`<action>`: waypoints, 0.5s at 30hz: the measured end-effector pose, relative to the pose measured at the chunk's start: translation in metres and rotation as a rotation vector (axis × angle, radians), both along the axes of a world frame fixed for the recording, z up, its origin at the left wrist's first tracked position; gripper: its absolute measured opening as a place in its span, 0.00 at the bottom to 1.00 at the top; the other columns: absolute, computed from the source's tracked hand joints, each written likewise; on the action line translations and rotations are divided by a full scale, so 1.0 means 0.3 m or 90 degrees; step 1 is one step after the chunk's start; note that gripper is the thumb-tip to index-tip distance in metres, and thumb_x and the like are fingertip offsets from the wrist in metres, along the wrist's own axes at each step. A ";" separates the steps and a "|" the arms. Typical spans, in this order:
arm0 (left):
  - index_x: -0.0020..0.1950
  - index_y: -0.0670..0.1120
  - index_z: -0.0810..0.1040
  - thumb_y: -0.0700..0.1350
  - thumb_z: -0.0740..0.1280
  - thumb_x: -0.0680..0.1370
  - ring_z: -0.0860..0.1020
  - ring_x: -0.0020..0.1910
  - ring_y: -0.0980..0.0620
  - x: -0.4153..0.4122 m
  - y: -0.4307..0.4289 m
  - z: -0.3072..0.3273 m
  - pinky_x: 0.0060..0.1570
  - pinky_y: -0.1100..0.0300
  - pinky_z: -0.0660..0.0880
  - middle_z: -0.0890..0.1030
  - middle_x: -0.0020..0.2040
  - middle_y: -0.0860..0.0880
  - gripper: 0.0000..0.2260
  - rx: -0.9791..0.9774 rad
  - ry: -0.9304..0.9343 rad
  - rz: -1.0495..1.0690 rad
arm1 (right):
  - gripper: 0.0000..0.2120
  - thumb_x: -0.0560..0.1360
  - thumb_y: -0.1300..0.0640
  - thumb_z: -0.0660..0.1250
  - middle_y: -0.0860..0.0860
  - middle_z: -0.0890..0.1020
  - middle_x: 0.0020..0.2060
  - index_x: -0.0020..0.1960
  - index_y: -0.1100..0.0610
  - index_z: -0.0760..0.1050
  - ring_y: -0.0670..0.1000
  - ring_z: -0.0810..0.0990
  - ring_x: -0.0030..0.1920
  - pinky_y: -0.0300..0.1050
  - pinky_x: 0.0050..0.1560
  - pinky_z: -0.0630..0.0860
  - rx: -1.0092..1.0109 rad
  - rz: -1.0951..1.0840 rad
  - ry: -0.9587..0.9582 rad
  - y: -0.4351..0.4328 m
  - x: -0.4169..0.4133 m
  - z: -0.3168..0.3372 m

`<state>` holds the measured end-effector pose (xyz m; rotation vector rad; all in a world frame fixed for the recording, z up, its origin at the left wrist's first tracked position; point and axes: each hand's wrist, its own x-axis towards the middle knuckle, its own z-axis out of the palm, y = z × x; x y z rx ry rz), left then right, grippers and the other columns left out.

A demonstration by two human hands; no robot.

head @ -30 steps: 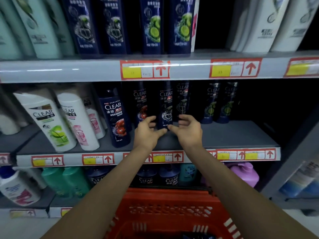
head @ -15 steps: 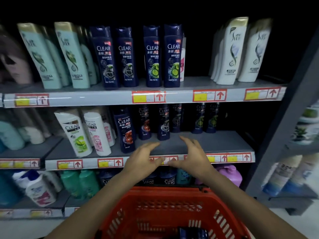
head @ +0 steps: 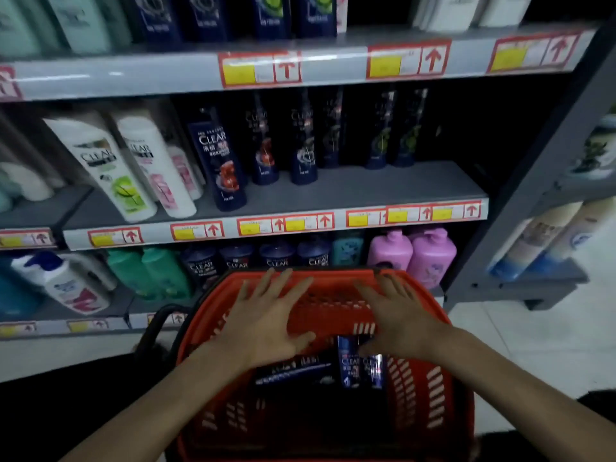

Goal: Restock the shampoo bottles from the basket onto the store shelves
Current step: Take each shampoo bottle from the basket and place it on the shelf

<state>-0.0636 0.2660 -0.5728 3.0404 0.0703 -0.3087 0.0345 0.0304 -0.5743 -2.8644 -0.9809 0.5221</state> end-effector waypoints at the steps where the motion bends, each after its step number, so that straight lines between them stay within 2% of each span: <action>1: 0.82 0.65 0.38 0.73 0.60 0.74 0.40 0.84 0.47 -0.018 -0.010 -0.034 0.81 0.37 0.45 0.41 0.85 0.53 0.45 -0.002 0.018 -0.007 | 0.57 0.65 0.36 0.77 0.58 0.50 0.80 0.82 0.46 0.46 0.63 0.47 0.81 0.62 0.79 0.52 -0.015 0.008 0.003 -0.013 -0.008 -0.021; 4: 0.82 0.65 0.37 0.72 0.61 0.75 0.40 0.84 0.46 -0.057 -0.053 -0.152 0.81 0.38 0.45 0.39 0.85 0.52 0.44 -0.022 0.075 -0.031 | 0.55 0.68 0.40 0.77 0.56 0.54 0.77 0.83 0.48 0.47 0.62 0.52 0.80 0.59 0.78 0.57 -0.030 0.030 0.045 -0.060 -0.057 -0.113; 6: 0.82 0.65 0.39 0.71 0.63 0.76 0.42 0.84 0.44 -0.065 -0.083 -0.230 0.81 0.38 0.47 0.37 0.85 0.51 0.44 -0.038 0.110 -0.033 | 0.50 0.72 0.45 0.75 0.58 0.54 0.77 0.83 0.51 0.47 0.62 0.54 0.79 0.53 0.77 0.61 -0.051 0.037 0.082 -0.099 -0.105 -0.173; 8: 0.83 0.64 0.41 0.70 0.64 0.76 0.45 0.84 0.43 -0.057 -0.112 -0.297 0.81 0.38 0.50 0.38 0.85 0.51 0.44 -0.043 0.145 -0.036 | 0.45 0.75 0.51 0.72 0.59 0.52 0.77 0.83 0.52 0.48 0.62 0.55 0.79 0.52 0.76 0.64 -0.073 0.035 0.127 -0.141 -0.152 -0.208; 11: 0.83 0.63 0.45 0.68 0.65 0.76 0.50 0.83 0.42 -0.027 -0.147 -0.402 0.78 0.38 0.57 0.42 0.85 0.51 0.42 -0.042 0.201 -0.044 | 0.38 0.77 0.56 0.68 0.59 0.57 0.76 0.82 0.51 0.53 0.63 0.64 0.75 0.51 0.71 0.70 -0.092 0.036 0.169 -0.190 -0.198 -0.221; 15: 0.84 0.60 0.51 0.67 0.67 0.77 0.61 0.79 0.40 0.021 -0.198 -0.555 0.69 0.43 0.71 0.52 0.82 0.47 0.40 -0.081 0.277 0.017 | 0.24 0.80 0.57 0.62 0.56 0.69 0.72 0.76 0.51 0.65 0.59 0.74 0.69 0.51 0.66 0.74 -0.118 0.069 0.165 -0.223 -0.213 -0.229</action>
